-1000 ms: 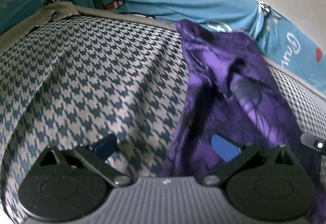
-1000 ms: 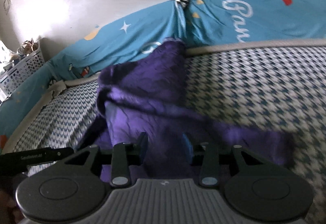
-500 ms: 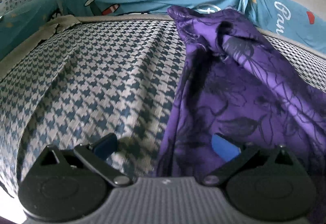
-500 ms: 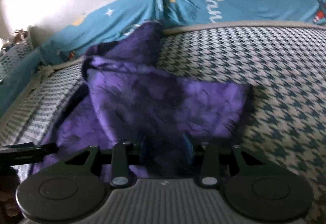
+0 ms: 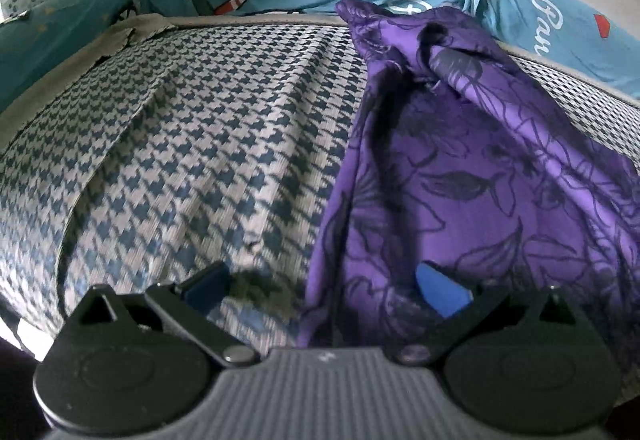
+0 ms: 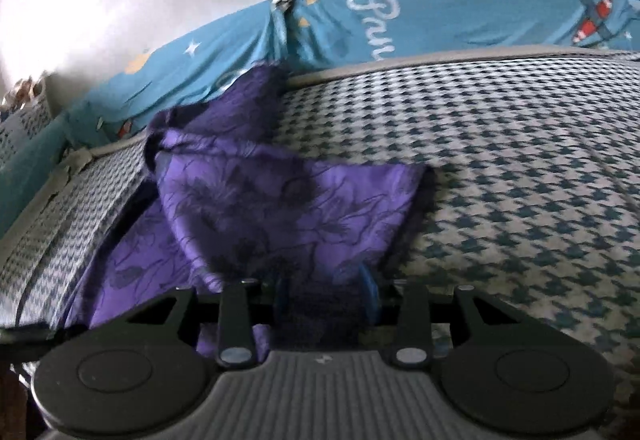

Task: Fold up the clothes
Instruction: 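Lay the lifted hem over the folded top with the right tool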

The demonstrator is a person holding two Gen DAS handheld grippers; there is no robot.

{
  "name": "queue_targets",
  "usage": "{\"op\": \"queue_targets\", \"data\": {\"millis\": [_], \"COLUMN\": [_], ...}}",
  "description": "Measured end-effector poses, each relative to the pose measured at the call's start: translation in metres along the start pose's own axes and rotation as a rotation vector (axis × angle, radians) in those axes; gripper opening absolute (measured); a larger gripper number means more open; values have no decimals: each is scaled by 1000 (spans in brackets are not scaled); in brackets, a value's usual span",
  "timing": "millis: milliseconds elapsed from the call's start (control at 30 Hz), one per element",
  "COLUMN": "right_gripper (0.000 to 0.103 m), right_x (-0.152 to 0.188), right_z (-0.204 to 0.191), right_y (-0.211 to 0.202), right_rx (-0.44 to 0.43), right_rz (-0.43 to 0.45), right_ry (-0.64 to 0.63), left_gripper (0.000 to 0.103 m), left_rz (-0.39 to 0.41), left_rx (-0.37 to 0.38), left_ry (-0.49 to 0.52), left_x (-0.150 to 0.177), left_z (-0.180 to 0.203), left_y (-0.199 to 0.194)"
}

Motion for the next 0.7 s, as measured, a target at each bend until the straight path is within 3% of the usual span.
{"op": "queue_targets", "data": {"millis": [167,300,700], "right_gripper": [38,38,39], "right_x": [-5,-8,-20], "right_z": [10,14,31], "right_y": [2,8,42], "right_rx": [21,51,106], "right_rz": [15,37,38], "right_ry": [60,82,166], "left_gripper": [103,103,103], "left_rz": [36,68,45], "left_rx": [28,48,90], "left_ry": [-24,20,17], "left_x": [4,1,-2], "left_z": [0,8,21], "left_y": [-12,-14,1]}}
Point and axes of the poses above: each gripper's, at about its wrist camera, not at the fingertips, and y roughly the way its jaws point, z to its right, x to its underside, the point moved 1 cm from there along y, roughly the way its jaws point, and after that the axes turned 13 degrees about x, right-handed, at the moved point
